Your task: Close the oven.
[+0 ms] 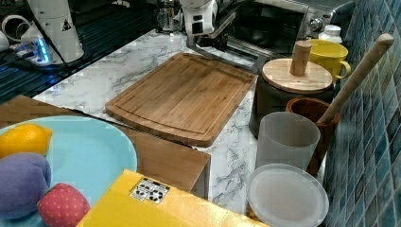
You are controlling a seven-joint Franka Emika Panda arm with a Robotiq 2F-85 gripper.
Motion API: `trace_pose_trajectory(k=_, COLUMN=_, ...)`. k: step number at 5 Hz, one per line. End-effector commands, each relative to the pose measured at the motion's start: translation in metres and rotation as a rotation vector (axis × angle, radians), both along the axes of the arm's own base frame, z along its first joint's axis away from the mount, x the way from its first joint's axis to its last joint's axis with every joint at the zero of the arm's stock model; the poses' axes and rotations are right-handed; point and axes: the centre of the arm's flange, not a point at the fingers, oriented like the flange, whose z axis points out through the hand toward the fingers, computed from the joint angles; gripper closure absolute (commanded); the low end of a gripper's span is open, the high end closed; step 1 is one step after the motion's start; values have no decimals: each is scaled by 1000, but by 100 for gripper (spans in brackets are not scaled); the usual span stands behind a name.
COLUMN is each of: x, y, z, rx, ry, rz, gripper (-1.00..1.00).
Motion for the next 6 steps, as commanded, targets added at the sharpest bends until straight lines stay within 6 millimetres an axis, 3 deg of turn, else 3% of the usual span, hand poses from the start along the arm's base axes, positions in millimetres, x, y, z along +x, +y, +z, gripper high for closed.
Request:
trace_pose_trajectory(k=1, x=40, y=174, z=212, rx=62, ry=-391, rz=266, gripper=100)
trace_pose_trajectory(k=2, x=37, y=186, z=229, rx=-23, ry=-439, rz=292, gripper=100)
trace_pose_trajectory(k=3, x=30, y=212, z=242, rx=-260, ry=-526, rz=299, gripper=100)
trace_pose_trajectory(k=4, x=19, y=215, z=252, rx=-344, ry=-606, rz=230, gripper=100)
trace_pose_trajectory(k=5, x=3, y=222, z=283, rx=-370, ry=-626, rz=176, gripper=100)
trace_pose_trajectory(k=6, x=12, y=213, z=269, rx=-432, ry=-586, rz=184, gripper=100)
